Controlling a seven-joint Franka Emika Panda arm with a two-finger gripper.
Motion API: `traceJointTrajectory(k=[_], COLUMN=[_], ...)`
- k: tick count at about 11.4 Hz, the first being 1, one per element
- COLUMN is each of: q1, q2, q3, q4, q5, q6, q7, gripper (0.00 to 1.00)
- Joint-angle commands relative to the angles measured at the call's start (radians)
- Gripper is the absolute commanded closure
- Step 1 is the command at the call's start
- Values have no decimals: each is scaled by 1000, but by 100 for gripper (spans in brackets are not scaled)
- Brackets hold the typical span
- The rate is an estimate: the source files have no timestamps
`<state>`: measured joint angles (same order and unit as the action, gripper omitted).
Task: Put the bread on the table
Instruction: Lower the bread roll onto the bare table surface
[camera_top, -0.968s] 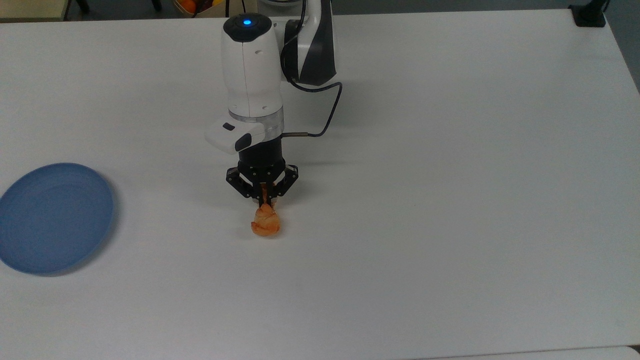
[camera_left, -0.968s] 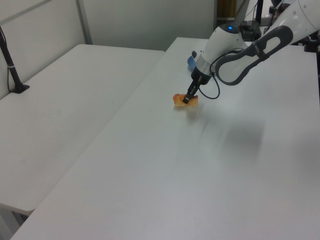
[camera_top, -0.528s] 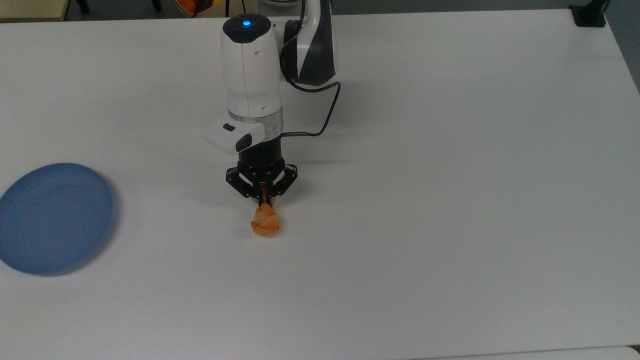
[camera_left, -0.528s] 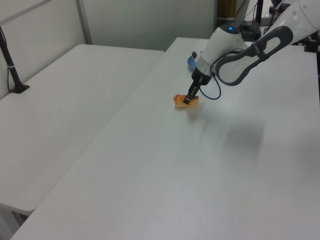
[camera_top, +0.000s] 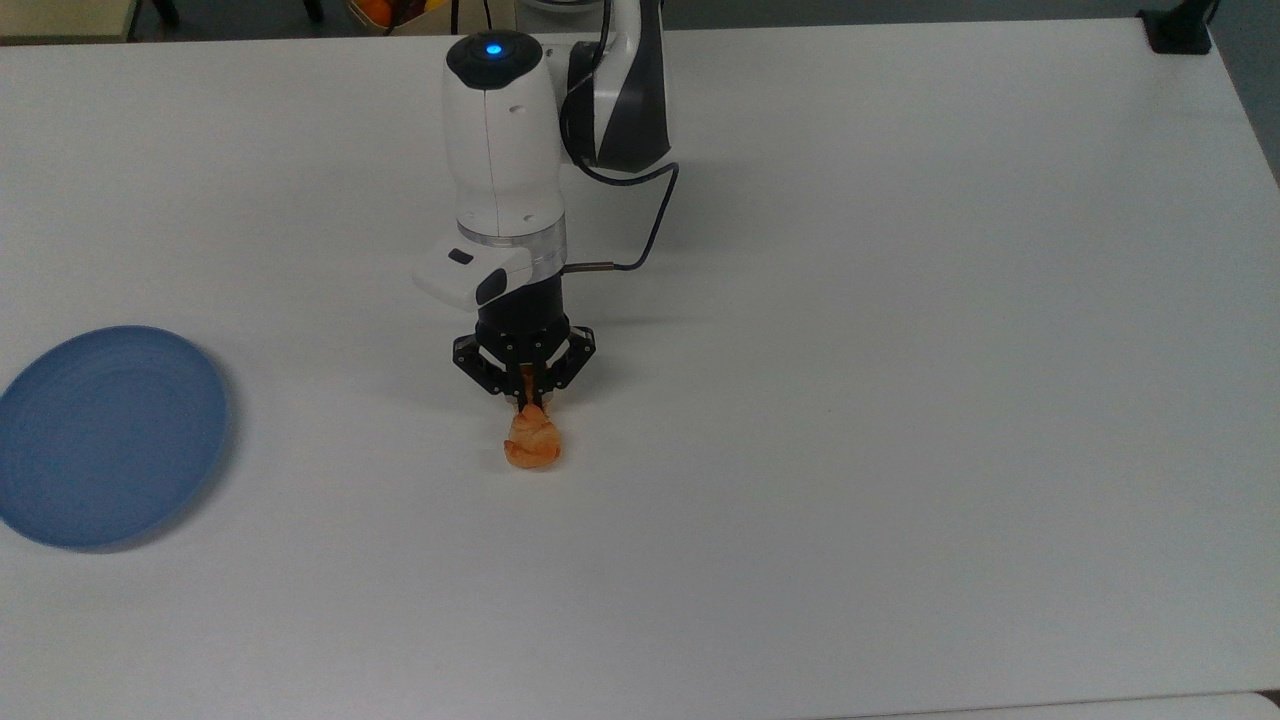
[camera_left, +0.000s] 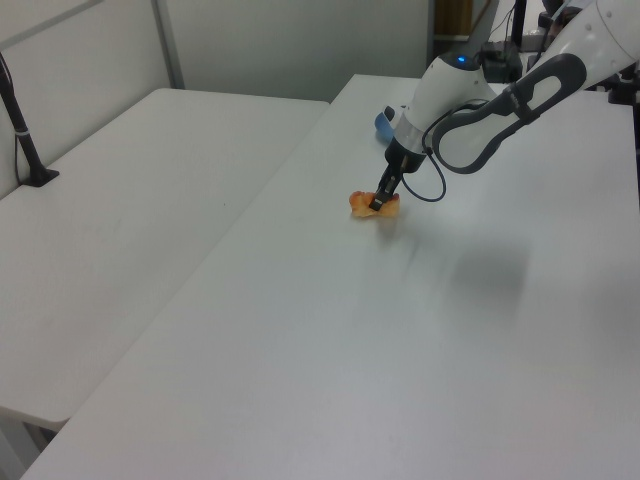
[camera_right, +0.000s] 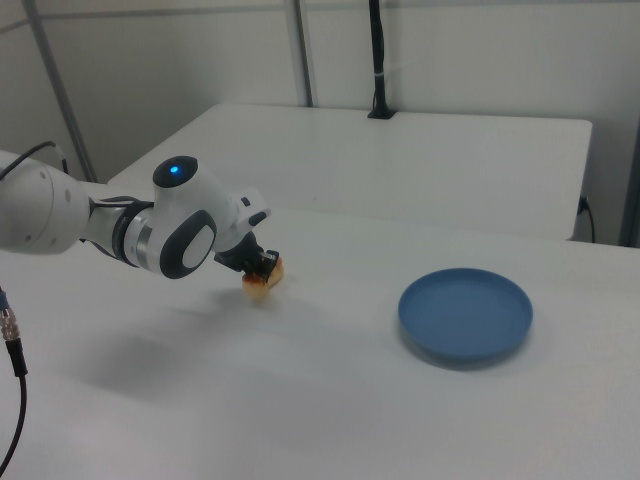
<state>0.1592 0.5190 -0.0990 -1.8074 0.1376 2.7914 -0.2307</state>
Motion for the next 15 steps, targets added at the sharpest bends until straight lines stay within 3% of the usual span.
traceJointTrajectory(k=[1, 3, 15], q1=[-3, -4, -4], q2=[-17, -16, -16], q3=[4, 4, 4], q4=[-33, -33, -41], q5=[-1, -1, -1], q6=[11, 11, 10], q7=[-36, -36, -36], gripper=[81, 73, 73])
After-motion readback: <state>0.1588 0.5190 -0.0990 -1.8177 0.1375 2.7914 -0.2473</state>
